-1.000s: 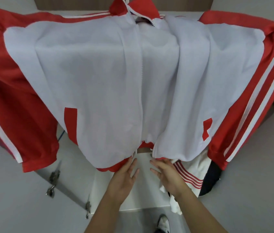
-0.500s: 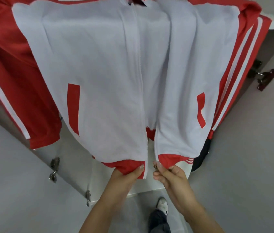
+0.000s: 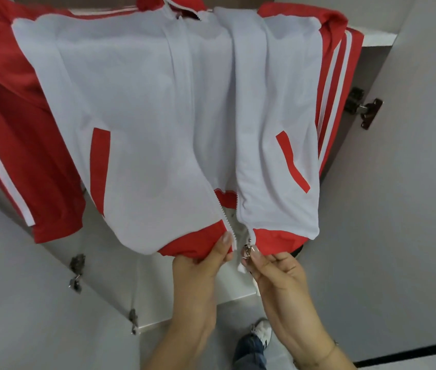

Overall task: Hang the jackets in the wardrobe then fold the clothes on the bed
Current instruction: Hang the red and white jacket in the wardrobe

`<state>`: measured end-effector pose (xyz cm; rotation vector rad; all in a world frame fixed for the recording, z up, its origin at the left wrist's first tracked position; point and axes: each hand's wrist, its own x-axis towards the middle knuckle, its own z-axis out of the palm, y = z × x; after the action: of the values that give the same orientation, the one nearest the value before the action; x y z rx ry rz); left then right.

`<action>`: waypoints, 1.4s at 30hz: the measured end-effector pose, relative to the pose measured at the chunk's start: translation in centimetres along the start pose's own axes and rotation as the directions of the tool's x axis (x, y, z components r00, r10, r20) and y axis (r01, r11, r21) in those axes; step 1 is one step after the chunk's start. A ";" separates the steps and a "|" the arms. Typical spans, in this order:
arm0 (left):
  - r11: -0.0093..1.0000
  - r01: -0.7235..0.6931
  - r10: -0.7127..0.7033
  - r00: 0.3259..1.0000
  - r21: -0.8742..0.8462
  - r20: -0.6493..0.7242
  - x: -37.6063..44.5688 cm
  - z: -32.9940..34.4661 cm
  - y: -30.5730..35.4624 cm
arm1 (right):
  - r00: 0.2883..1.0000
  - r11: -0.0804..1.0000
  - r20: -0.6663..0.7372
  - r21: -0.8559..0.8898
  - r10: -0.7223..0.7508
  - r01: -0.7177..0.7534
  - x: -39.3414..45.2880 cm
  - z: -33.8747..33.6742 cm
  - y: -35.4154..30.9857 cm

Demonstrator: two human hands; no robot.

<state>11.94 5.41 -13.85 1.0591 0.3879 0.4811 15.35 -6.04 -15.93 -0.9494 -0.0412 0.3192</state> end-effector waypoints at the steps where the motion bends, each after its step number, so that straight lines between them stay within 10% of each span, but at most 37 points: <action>1: 1.000 0.000 0.000 1.000 -0.014 0.011 -0.1 0.3 -0.1 | 1.000 1.000 -0.006 -0.010 -0.019 0.018 0.0 0.2 0.0; 19: 0.992 0.003 -0.002 1.000 -0.126 0.010 -0.1 0.5 0.0 | 0.989 0.992 -0.102 -0.085 -0.103 0.094 -0.8 2.3 0.9; 42: 0.977 0.063 -0.070 0.997 0.202 0.029 0.6 -1.9 -1.2 | 0.986 0.990 -0.164 -0.143 -0.019 -0.005 1.0 1.7 1.8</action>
<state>11.66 6.66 -15.83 1.2447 0.4455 0.3673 15.55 -3.47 -16.50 -1.1147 0.0854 0.2324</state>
